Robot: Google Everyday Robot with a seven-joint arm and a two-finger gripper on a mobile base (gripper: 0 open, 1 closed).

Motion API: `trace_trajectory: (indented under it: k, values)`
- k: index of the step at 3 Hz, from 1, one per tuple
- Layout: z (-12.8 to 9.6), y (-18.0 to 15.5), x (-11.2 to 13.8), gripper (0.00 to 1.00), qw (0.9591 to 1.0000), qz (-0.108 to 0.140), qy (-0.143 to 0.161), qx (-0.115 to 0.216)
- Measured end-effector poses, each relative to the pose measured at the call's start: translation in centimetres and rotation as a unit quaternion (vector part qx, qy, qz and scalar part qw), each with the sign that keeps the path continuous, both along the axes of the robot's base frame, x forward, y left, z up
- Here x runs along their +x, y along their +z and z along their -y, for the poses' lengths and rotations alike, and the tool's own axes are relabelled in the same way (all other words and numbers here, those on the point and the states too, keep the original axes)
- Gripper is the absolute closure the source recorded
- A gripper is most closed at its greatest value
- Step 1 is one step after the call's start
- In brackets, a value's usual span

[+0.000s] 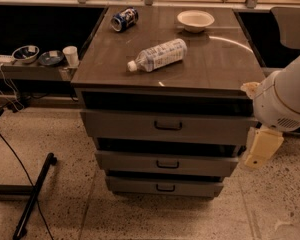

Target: Open top drawer

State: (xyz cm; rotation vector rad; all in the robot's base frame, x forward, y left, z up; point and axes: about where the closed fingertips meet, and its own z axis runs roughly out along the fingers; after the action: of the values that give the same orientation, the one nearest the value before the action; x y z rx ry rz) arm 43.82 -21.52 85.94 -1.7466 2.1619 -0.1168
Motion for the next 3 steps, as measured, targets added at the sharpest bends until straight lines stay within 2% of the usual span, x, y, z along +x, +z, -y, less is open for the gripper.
trace_trajectory:
  k: [1, 2, 3]
  values:
    - [-0.2, -1.2, 0.7, 0.00, 0.9998, 0.006, 0.002, 0.020]
    - [-1.0, -6.1, 2.8, 0.00, 0.9992, -0.002, 0.023, 0.032]
    - [-2.0, -11.7, 4.9, 0.00, 0.9983, -0.017, 0.049, 0.026]
